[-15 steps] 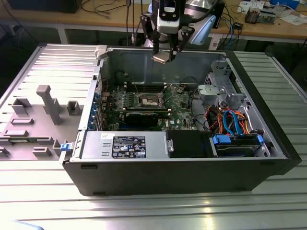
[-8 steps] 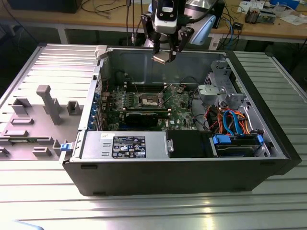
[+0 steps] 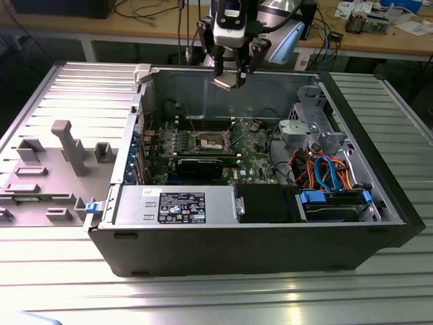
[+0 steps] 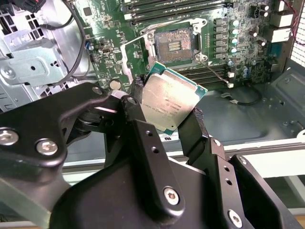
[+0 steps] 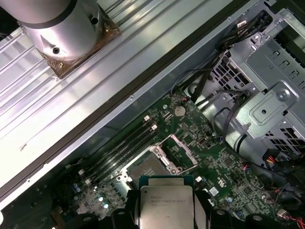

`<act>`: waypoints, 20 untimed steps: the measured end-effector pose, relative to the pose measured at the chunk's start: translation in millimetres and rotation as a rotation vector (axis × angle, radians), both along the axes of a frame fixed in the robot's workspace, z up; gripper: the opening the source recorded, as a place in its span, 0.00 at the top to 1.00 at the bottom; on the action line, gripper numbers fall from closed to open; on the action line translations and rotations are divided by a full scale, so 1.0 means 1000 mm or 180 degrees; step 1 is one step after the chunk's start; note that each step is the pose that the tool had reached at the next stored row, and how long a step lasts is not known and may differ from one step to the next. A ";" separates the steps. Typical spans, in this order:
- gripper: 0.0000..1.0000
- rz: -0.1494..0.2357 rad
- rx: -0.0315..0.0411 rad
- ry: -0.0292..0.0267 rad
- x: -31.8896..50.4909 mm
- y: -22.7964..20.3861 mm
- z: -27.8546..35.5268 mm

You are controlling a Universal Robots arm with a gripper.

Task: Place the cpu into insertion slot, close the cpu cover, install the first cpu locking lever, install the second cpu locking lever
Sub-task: 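Place the cpu into insertion slot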

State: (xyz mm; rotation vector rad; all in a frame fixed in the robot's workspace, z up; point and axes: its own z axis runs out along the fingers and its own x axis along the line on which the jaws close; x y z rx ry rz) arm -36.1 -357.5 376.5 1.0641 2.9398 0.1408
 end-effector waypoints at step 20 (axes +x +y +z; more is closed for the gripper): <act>0.46 -0.0379 0.0000 0.0000 -0.0006 0.0001 -0.0028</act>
